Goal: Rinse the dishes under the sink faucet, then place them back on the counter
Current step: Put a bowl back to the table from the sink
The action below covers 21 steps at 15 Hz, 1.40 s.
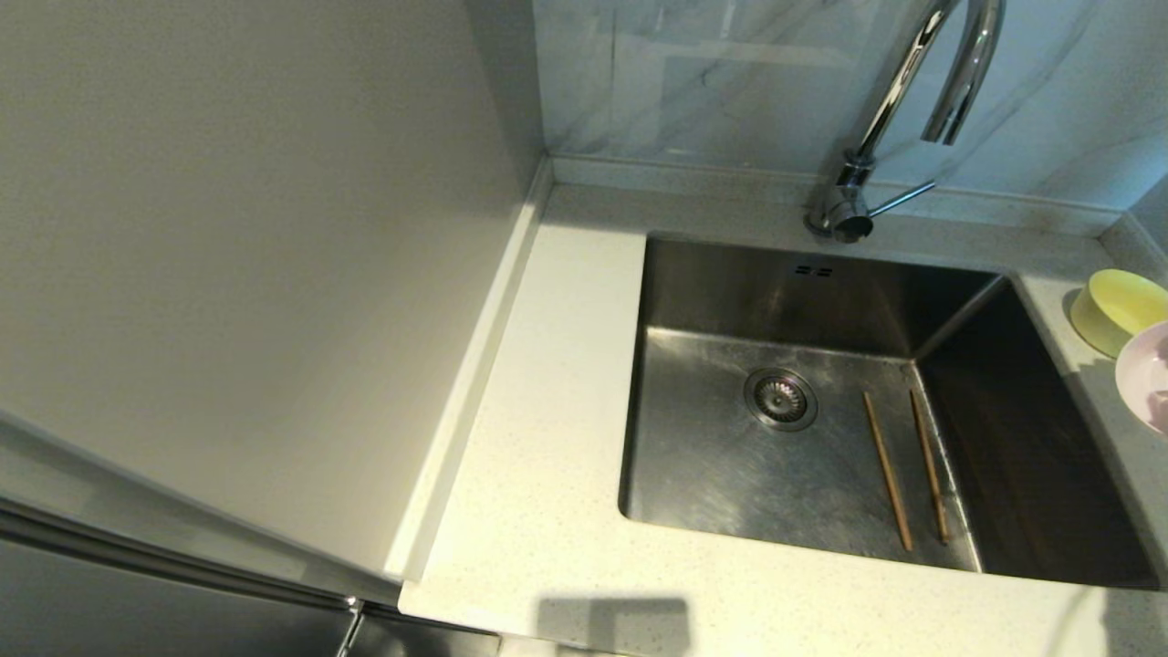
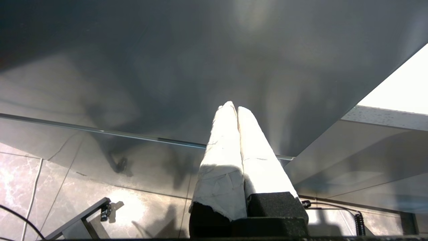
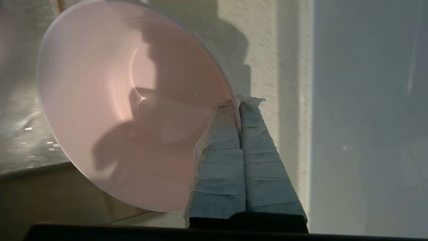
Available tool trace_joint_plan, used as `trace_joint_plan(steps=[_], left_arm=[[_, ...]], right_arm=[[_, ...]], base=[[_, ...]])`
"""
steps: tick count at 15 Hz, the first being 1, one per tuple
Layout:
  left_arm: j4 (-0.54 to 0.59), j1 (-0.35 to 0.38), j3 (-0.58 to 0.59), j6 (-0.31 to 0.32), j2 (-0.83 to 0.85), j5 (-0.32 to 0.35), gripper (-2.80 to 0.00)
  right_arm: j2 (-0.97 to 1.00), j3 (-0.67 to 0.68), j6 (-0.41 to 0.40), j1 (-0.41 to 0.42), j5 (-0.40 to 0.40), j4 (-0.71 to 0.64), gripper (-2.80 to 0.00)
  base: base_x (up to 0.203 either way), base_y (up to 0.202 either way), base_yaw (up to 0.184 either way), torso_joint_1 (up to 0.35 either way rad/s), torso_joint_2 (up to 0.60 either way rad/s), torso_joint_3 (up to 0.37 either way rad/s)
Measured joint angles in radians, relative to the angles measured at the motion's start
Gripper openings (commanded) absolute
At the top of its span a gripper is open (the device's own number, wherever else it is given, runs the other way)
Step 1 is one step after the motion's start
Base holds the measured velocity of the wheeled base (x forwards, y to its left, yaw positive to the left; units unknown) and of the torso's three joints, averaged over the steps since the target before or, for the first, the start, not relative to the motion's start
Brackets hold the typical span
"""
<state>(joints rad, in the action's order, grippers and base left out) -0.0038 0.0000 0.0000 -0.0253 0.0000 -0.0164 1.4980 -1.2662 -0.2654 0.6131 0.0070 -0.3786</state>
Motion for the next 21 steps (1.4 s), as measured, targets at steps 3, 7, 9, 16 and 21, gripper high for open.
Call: trace_joint_plan(steps=[3,7,9,16,21], left_arm=[[0.0,0.0,0.0,0.0,0.0,0.0,-2.8],[0.0,0.0,0.0,0.0,0.0,0.0,-2.8],[0.0,0.0,0.0,0.0,0.0,0.0,-2.8],[0.0,0.0,0.0,0.0,0.0,0.0,-2.8],[0.0,0.0,0.0,0.0,0.0,0.0,-2.8]], right_arm=[[0.029,-0.003,-0.011,0.044,-0.001,0.006,-2.8],[0.059,0.006,-0.02,0.063,-0.002,0.007,-2.8],[0.076,0.008,-0.039,0.069,-0.004,0.008,-2.8],[0.13,0.017,-0.049,0.073,-0.005,0.065,-2.8],[0.167,0.023,-0.062,0.073,-0.007,0.111,-2.8]], base=[[0.0,0.0,0.0,0.0,0.0,0.0],[0.0,0.0,0.0,0.0,0.0,0.0],[0.0,0.0,0.0,0.0,0.0,0.0],[0.0,0.0,0.0,0.0,0.0,0.0],[0.0,0.0,0.0,0.0,0.0,0.0]])
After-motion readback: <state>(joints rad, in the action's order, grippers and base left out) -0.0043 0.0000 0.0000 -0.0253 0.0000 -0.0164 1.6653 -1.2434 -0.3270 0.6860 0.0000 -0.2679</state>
